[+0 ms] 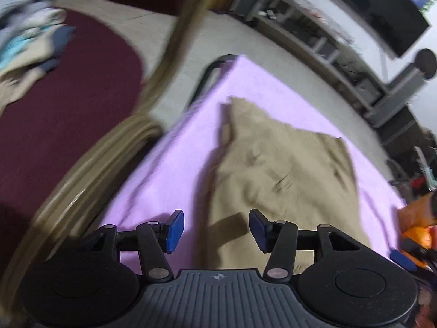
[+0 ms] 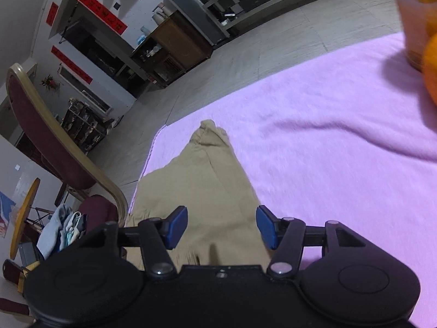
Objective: Fold clothes
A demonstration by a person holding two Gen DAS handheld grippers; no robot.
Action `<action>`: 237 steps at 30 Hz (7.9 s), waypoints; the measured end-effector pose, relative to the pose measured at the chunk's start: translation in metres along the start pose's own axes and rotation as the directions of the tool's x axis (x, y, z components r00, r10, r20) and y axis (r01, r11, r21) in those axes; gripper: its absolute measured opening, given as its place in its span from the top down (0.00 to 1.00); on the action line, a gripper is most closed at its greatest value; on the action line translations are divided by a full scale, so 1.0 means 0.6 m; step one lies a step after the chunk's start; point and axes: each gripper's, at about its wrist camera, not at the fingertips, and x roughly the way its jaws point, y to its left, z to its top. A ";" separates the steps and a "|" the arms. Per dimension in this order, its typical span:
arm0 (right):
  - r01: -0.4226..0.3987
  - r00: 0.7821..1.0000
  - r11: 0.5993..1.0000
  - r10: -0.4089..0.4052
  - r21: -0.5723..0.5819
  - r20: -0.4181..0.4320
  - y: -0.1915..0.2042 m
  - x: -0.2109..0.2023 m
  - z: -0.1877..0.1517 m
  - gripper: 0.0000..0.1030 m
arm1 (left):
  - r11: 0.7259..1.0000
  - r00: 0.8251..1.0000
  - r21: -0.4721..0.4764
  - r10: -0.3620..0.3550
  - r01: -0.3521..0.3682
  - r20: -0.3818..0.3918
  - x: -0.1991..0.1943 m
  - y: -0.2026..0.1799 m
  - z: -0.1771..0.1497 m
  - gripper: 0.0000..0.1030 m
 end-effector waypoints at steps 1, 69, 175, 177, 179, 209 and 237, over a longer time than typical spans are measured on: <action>0.000 1.000 1.000 0.000 -0.003 -0.008 -0.002 0.017 0.012 0.46 | 1.000 1.000 0.019 -0.013 0.013 -0.008 0.011 -0.004 0.007 0.50; 0.189 0.982 0.980 -0.188 0.058 -0.030 -0.022 -0.103 -0.199 0.94 | 0.925 0.993 0.364 0.119 -0.109 -0.005 -0.088 -0.047 -0.232 0.76; 0.115 0.993 0.987 -0.119 -0.110 -0.026 0.011 -0.091 -0.191 0.60 | 0.847 0.986 0.504 -0.146 0.169 -0.085 -0.024 -0.153 -0.216 0.51; 0.161 0.986 0.974 -0.167 -0.156 -0.022 0.023 -0.084 -0.195 0.74 | 0.818 0.985 0.550 -0.159 0.169 -0.066 -0.033 -0.161 -0.225 0.68; 0.174 0.984 0.959 -0.176 -0.223 0.009 0.044 -0.092 -0.202 0.78 | 0.778 0.987 0.613 -0.159 0.137 -0.019 -0.053 -0.174 -0.239 0.84; 0.228 0.966 0.912 -0.169 -0.340 0.194 0.139 -0.213 -0.262 0.79 | 0.822 0.983 0.569 -0.122 0.022 0.139 -0.165 -0.182 -0.293 0.81; -0.035 0.990 0.968 0.069 0.250 -0.125 -0.020 -0.141 -0.275 0.80 | 0.795 0.999 0.607 -0.031 0.003 0.035 -0.100 -0.159 -0.332 0.90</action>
